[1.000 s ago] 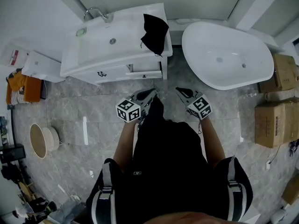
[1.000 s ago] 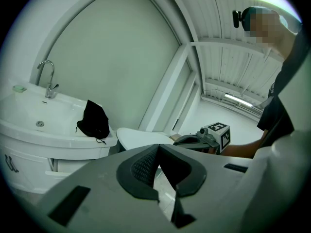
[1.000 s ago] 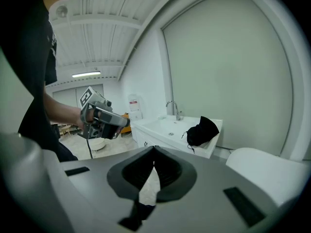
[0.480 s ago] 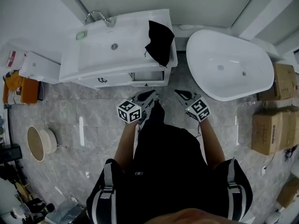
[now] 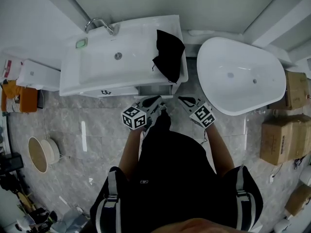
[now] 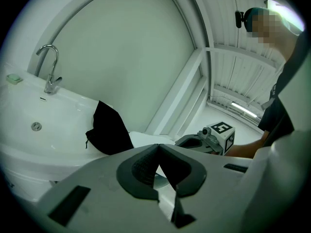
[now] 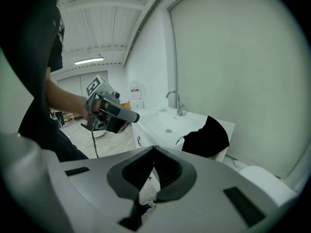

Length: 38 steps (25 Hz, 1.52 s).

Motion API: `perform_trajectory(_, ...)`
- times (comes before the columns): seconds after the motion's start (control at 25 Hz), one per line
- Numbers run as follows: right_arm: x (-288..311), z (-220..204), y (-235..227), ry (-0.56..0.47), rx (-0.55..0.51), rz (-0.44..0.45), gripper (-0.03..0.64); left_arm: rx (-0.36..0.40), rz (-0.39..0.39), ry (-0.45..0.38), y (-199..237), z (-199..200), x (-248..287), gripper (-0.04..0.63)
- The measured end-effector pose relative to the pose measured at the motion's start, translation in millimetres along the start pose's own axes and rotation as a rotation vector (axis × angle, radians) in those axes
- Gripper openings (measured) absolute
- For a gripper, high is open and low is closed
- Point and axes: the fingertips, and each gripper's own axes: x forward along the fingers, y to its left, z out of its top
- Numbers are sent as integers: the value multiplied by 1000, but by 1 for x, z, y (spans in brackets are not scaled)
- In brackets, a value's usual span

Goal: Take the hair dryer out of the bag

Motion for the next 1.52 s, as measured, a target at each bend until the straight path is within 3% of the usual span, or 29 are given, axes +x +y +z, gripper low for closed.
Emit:
perform_trajectory(0.4,51,11,-40,73,-28,32,58,-15,-7,36,61,32,26,15)
perform_trajectory(0.76,78,16,-76,103,4,2,58,-11,-45,84,101,56,51,15)
perform_trajectory(1.24,133,-4,-80,215,-65,46,58,-38,-34,59,154,73,50,15)
perform_trajectory(1.52,141,-8,-90,244,-69,11,58,-57,-30,68,162,65,40,15)
